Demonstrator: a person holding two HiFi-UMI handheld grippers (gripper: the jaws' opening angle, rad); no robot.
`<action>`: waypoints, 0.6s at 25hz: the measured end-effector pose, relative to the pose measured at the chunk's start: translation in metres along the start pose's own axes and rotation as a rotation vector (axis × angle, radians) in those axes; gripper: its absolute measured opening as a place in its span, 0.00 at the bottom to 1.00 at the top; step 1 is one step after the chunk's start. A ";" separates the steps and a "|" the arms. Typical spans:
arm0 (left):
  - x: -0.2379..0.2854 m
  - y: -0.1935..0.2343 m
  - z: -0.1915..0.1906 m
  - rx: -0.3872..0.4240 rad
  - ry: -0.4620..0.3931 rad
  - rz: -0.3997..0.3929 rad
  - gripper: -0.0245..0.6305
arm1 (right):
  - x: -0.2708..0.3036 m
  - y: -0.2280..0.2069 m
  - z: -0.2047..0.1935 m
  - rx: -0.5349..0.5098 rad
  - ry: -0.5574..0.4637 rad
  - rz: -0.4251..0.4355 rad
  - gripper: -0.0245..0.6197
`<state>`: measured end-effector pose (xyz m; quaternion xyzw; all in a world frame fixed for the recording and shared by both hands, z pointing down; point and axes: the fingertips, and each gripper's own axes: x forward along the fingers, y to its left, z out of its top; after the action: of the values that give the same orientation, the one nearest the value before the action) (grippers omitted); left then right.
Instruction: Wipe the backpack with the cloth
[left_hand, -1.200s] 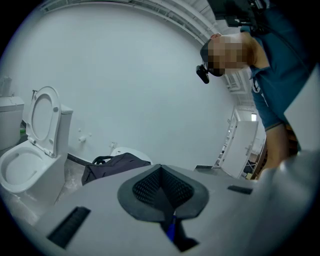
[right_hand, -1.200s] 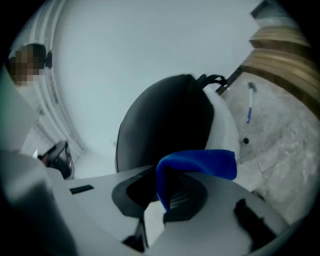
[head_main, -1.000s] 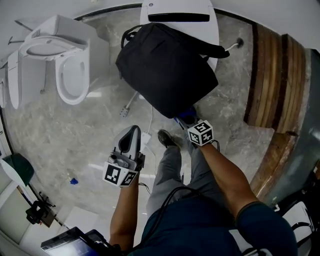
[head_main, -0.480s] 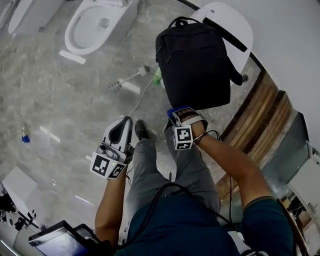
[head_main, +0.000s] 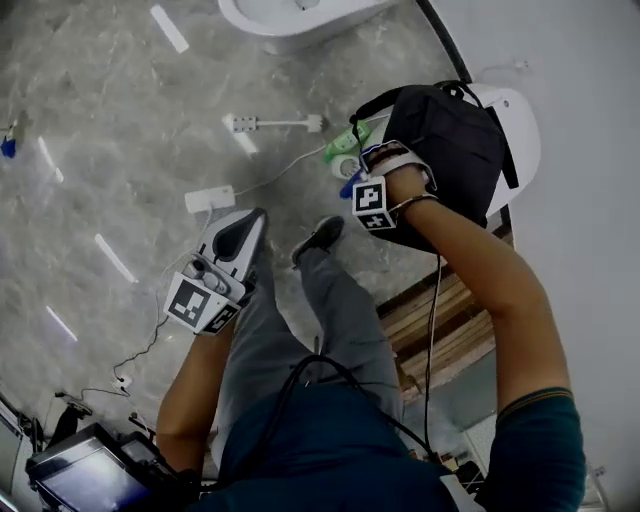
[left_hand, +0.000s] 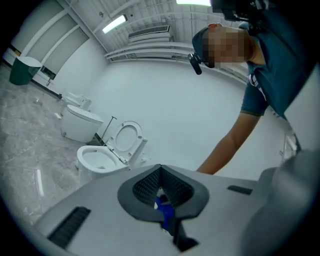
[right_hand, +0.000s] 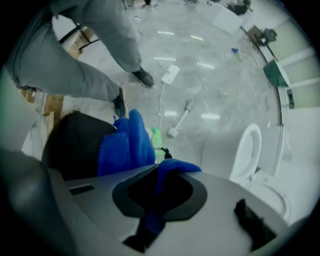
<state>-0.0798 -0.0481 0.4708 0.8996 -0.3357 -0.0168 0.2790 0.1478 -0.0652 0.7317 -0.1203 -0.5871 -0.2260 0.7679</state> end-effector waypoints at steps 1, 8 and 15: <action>-0.002 0.002 -0.001 -0.001 -0.002 0.006 0.04 | 0.007 -0.019 -0.022 0.052 0.046 0.002 0.08; -0.003 0.019 -0.004 -0.056 -0.035 0.034 0.04 | 0.009 0.034 0.031 -0.137 -0.027 0.221 0.08; -0.004 0.026 -0.002 -0.035 -0.013 0.043 0.04 | -0.008 0.077 0.062 -0.174 -0.126 0.276 0.08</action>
<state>-0.0979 -0.0604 0.4847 0.8870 -0.3564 -0.0226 0.2926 0.1312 0.0312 0.7476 -0.2797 -0.5901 -0.1602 0.7402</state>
